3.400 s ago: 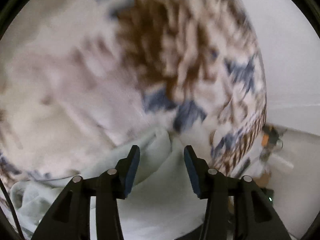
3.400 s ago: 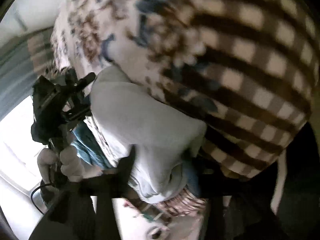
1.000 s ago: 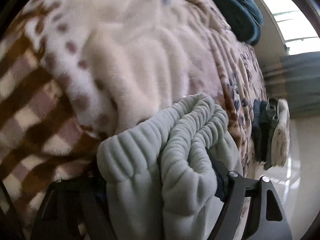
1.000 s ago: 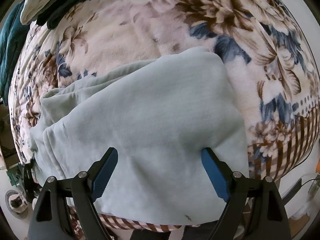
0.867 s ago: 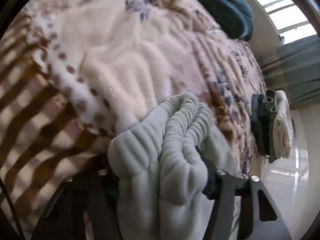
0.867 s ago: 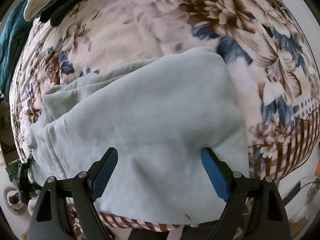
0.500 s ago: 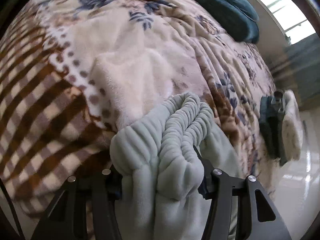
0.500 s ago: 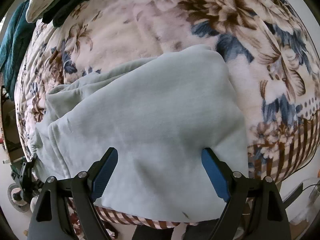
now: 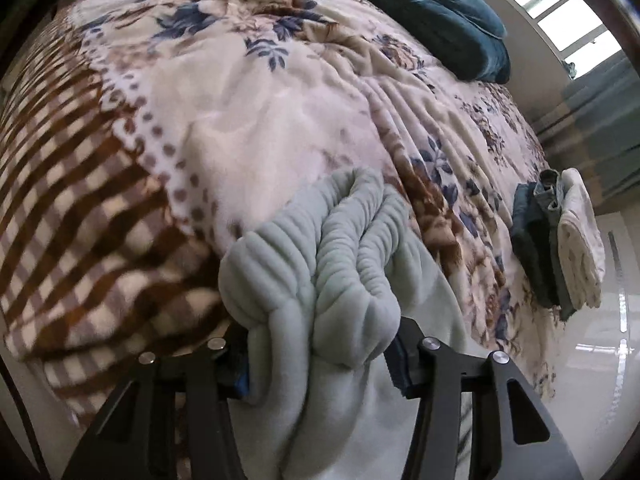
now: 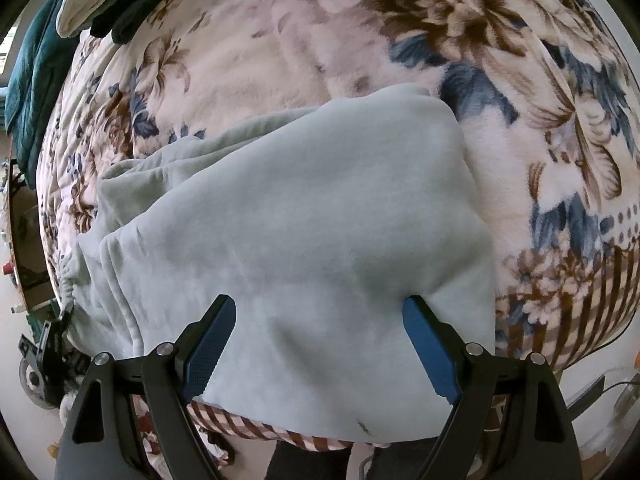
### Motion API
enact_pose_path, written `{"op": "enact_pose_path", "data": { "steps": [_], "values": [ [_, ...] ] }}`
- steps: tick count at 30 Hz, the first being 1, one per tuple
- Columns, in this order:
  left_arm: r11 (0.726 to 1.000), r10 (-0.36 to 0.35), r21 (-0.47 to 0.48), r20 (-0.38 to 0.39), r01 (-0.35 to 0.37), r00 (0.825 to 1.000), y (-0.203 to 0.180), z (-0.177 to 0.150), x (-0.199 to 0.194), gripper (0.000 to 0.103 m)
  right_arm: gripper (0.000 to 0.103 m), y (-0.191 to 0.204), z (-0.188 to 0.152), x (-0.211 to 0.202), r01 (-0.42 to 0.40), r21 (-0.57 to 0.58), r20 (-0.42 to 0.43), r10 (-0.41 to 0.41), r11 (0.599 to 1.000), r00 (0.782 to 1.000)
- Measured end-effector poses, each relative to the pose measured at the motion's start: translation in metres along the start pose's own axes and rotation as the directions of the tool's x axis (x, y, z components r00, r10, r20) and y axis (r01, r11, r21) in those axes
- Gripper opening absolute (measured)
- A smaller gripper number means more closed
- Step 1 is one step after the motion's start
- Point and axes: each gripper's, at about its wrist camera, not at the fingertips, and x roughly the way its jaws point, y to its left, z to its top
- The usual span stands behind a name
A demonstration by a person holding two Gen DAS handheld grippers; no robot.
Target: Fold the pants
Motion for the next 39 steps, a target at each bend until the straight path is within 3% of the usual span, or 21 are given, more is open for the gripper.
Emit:
{"op": "enact_pose_path", "data": {
  "steps": [4,6,12,15,18,23,26,27,30,33,36,39],
  "values": [
    [0.996,-0.004,-0.086,-0.069,-0.002,0.998,0.026,0.012,0.042,0.048,0.088,0.000,0.001,0.002,-0.001,0.004,-0.006,0.001,1.000,1.000],
    [0.993,-0.039,-0.113,-0.082,0.030,0.996,0.033,0.014,0.052,0.044,0.088,0.001,0.000,0.003,-0.003,0.011,-0.003,0.003,1.000,1.000],
    [0.999,-0.052,0.014,-0.005,0.052,0.999,-0.002,0.003,0.009,0.033,0.088,-0.004,-0.004,-0.004,-0.043,0.016,0.022,0.043,0.999,0.999],
    [0.991,-0.104,0.091,0.042,0.100,0.994,-0.032,-0.006,-0.024,0.031,0.088,-0.013,-0.008,-0.011,-0.073,0.025,0.028,0.072,0.997,0.997],
    [0.962,-0.184,0.217,0.069,0.166,0.980,-0.082,-0.024,-0.062,0.030,0.088,-0.024,-0.011,-0.018,-0.107,0.041,0.034,0.105,0.993,0.994],
    [0.856,-0.336,0.411,-0.018,0.313,0.942,-0.180,-0.081,-0.105,0.030,0.088,-0.049,-0.013,-0.035,-0.127,0.056,0.064,0.123,0.990,0.990],
    [0.761,-0.376,0.516,-0.142,0.393,0.916,-0.240,-0.143,-0.107,0.030,0.088,-0.078,-0.016,-0.043,-0.132,0.092,0.081,0.124,0.987,0.989],
    [0.715,-0.370,0.557,-0.210,0.421,0.905,-0.264,-0.177,-0.099,0.030,0.088,-0.089,-0.017,-0.046,-0.130,0.109,0.085,0.121,0.986,0.989],
    [0.640,-0.305,0.612,-0.352,0.464,0.885,-0.299,-0.255,-0.070,0.030,0.088,-0.130,-0.024,-0.054,-0.118,0.176,0.110,0.100,0.977,0.989],
    [0.555,-0.188,0.690,-0.439,0.464,0.878,-0.317,-0.333,-0.032,0.030,0.088,-0.175,-0.036,-0.061,-0.093,0.239,0.125,0.065,0.966,0.990],
    [0.497,-0.083,0.744,-0.472,0.447,0.878,-0.320,-0.386,0.003,0.030,0.088,-0.212,-0.045,-0.062,-0.071,0.289,0.118,0.038,0.955,0.992],
    [0.453,-0.055,0.777,-0.465,0.437,0.884,-0.326,-0.395,0.011,0.032,0.088,-0.237,-0.049,-0.063,-0.075,0.317,0.112,0.041,0.945,0.993]
  ]
}}
